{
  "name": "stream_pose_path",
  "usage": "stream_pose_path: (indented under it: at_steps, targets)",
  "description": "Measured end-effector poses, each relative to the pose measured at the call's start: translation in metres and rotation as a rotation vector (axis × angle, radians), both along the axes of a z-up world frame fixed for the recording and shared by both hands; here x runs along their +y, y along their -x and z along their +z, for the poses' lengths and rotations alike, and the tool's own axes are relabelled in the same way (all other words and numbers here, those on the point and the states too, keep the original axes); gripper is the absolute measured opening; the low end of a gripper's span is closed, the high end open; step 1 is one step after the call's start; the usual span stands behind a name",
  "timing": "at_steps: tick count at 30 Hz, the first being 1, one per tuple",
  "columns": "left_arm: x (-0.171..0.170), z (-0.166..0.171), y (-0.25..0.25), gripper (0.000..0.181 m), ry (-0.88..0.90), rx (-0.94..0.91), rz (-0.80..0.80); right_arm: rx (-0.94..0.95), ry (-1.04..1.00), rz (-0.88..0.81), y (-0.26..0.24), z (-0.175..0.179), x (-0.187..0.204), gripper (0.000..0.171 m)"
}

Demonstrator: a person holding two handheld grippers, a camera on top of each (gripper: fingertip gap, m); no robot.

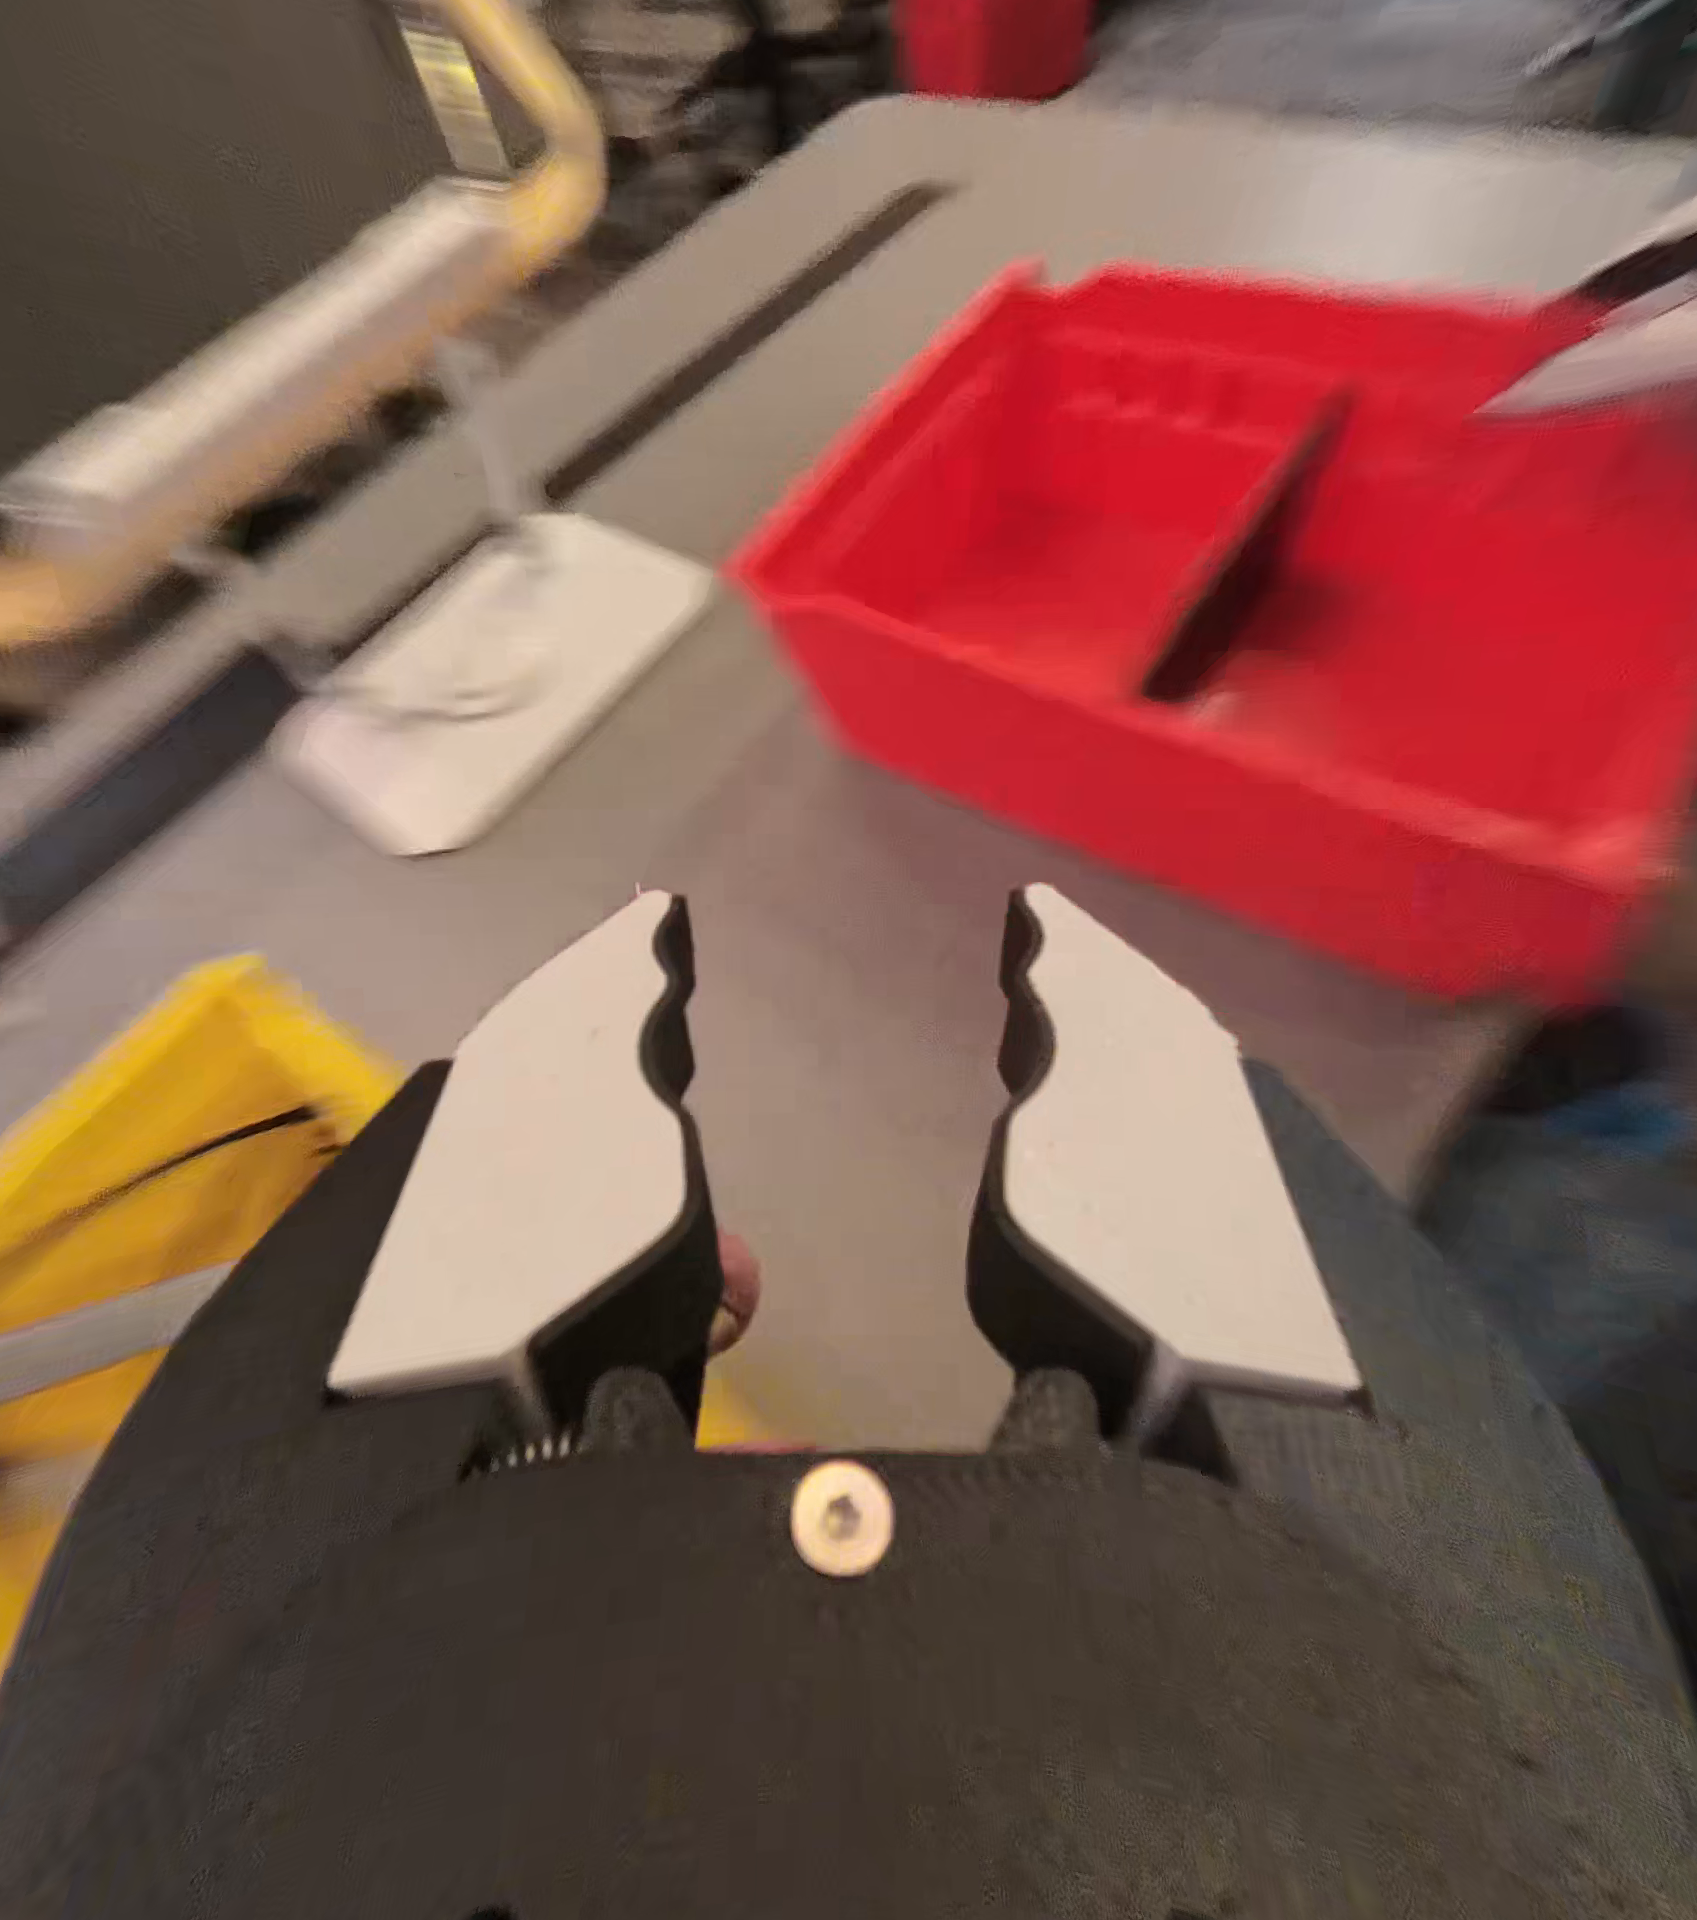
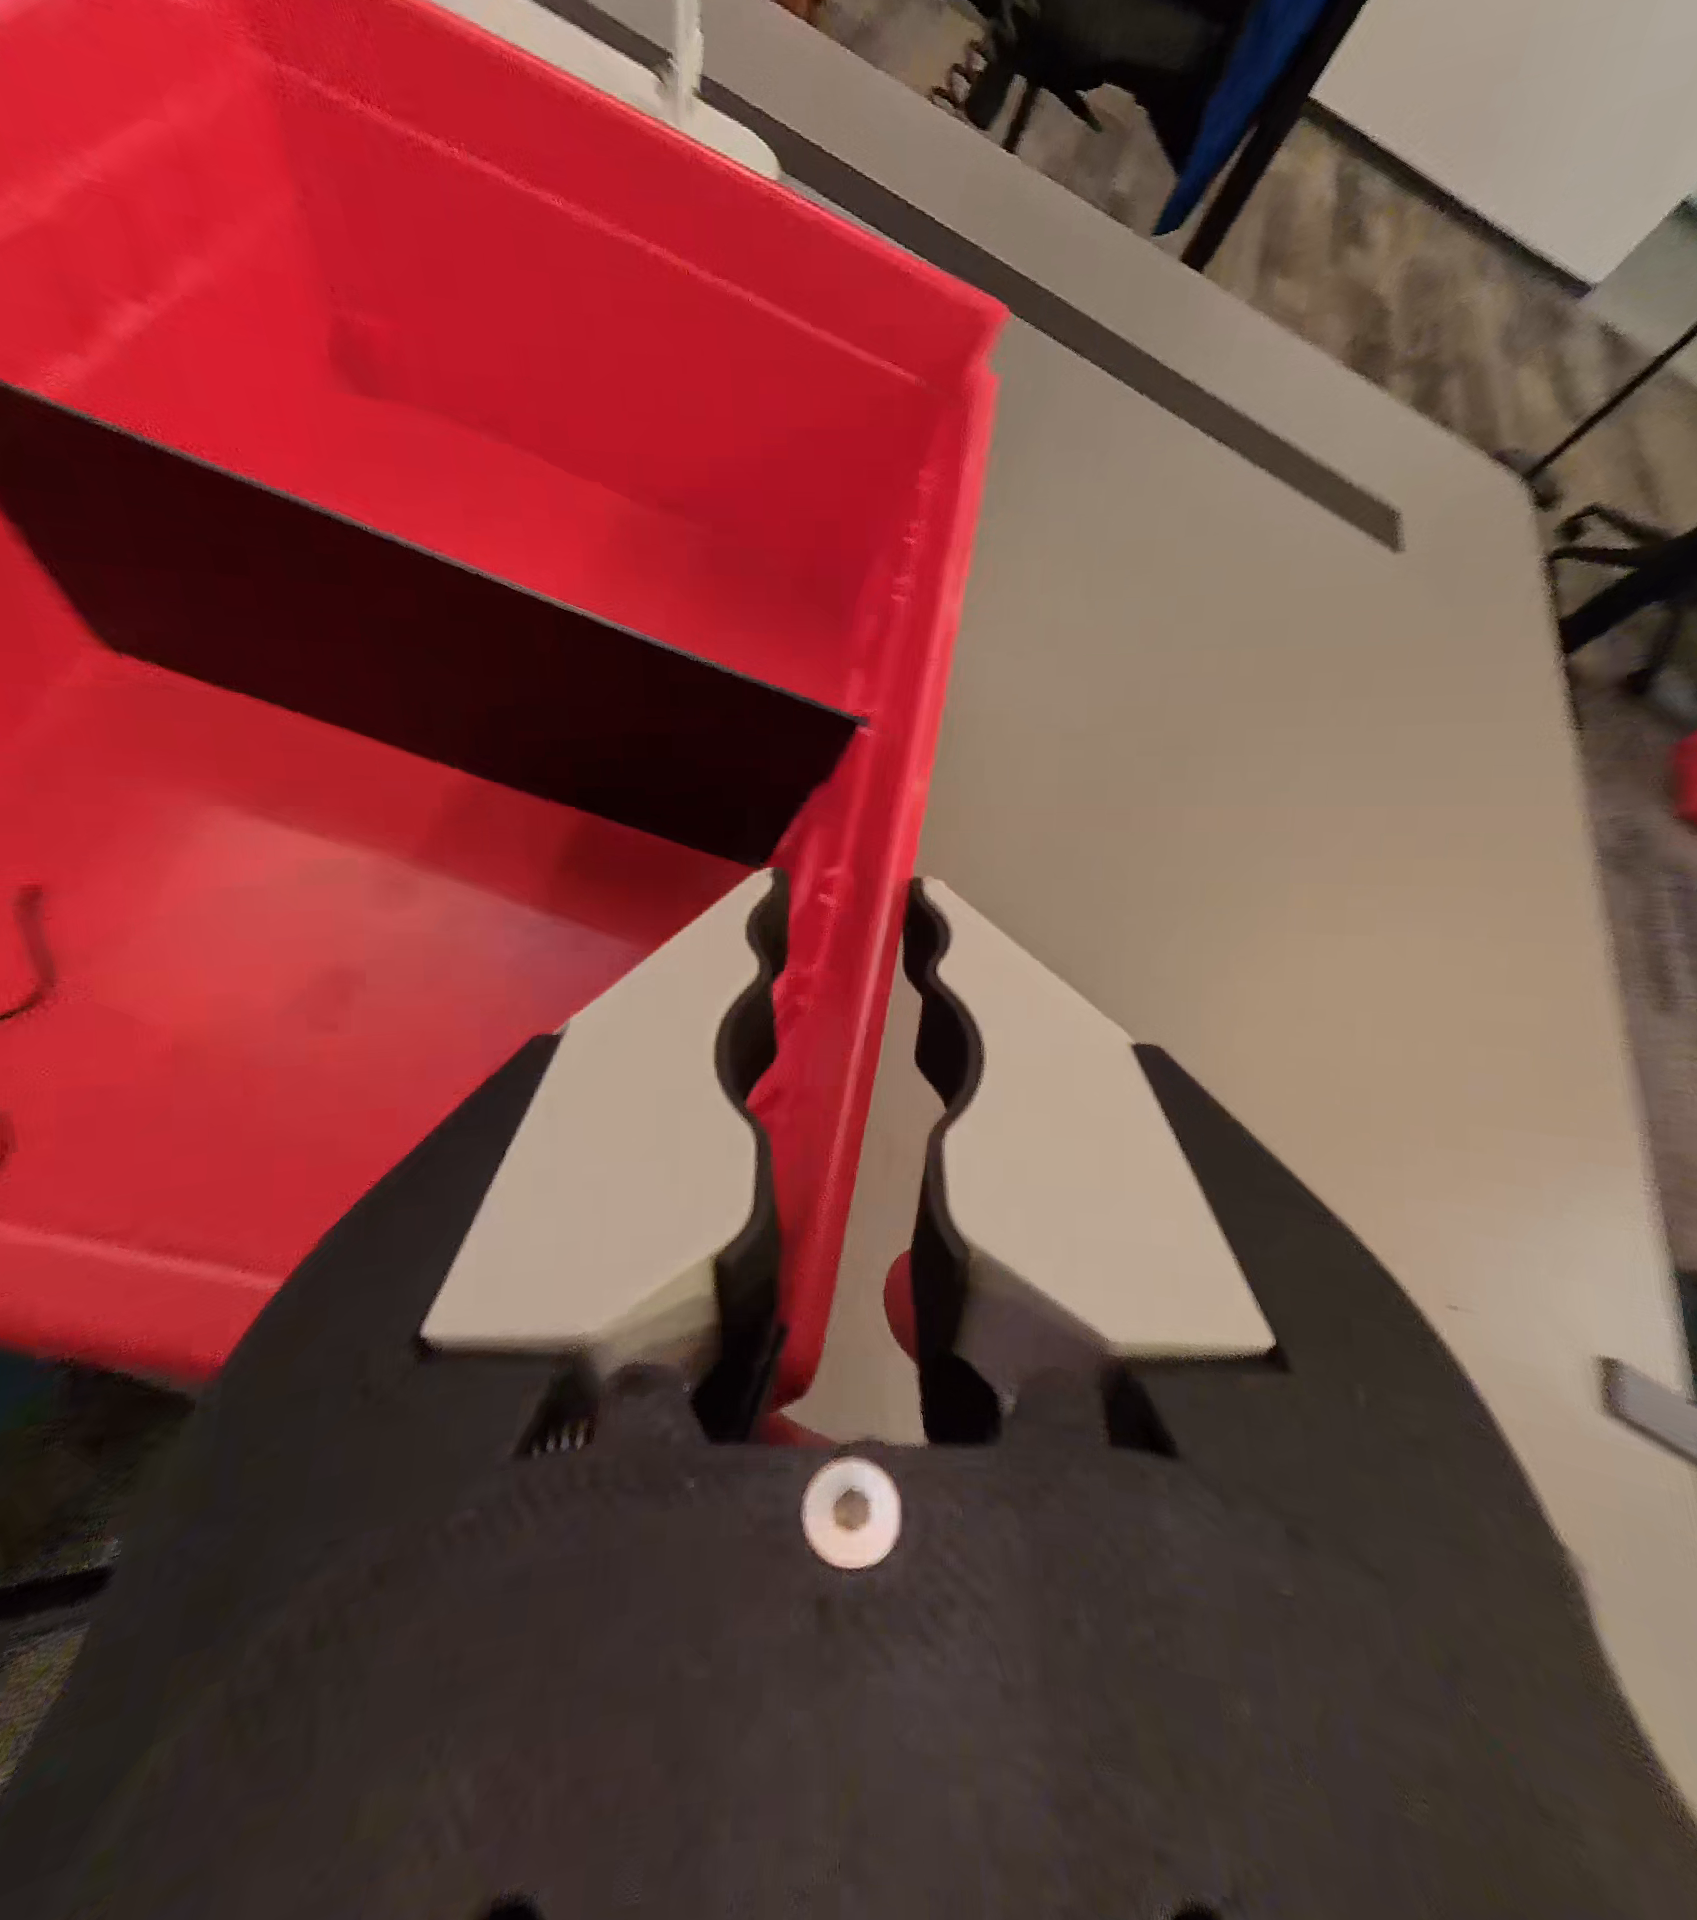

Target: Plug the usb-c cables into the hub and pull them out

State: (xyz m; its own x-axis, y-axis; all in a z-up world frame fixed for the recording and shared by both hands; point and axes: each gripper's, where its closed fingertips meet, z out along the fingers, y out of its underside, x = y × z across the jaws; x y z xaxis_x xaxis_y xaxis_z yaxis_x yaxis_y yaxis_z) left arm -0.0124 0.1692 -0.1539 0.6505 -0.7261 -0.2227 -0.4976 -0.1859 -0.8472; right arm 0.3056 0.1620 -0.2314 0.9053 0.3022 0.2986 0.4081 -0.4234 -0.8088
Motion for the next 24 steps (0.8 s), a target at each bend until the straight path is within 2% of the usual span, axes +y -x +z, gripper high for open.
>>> stream_pose_path:
  at_steps: [2,4,7,10,13,14,16,17,18,20,24]
  targets:
    - [0.024,0.016,0.071,0.051,-0.151,0.170,0.169,-0.070,-0.006,-0.011,-0.009,0.000,0.005,0.012]
    - [0.039,0.013,0.148,0.057,-0.183,0.328,0.339,-0.110,-0.010,-0.006,-0.014,0.000,0.010,0.009]
    - [0.039,-0.021,0.241,0.076,-0.038,0.389,0.504,-0.155,-0.006,0.011,-0.021,0.000,0.014,0.010]
    - [0.022,-0.068,0.313,0.088,0.103,0.495,0.623,-0.163,0.002,-0.016,-0.035,0.001,0.016,0.010]
    - [0.009,-0.105,0.333,0.092,0.223,0.458,0.635,-0.199,-0.001,-0.075,-0.059,0.001,0.016,0.010]
    - [0.009,-0.113,0.334,0.085,0.248,0.437,0.629,-0.210,-0.002,-0.096,-0.068,0.001,0.016,0.010]
    - [0.011,-0.120,0.331,0.055,0.297,0.371,0.595,-0.202,-0.001,-0.129,-0.085,0.001,0.015,0.010]
    - [0.012,-0.119,0.325,0.029,0.320,0.305,0.568,-0.195,0.000,-0.143,-0.092,0.001,0.015,0.010]
    - [0.013,-0.119,0.324,0.020,0.349,0.234,0.578,-0.195,0.000,-0.157,-0.099,0.001,0.014,0.010]
    - [0.015,-0.118,0.326,0.007,0.380,0.126,0.591,-0.204,0.002,-0.183,-0.112,0.001,0.013,0.011]
    - [0.012,-0.119,0.339,0.006,0.399,0.104,0.589,-0.211,0.005,-0.223,-0.136,0.001,0.011,0.011]
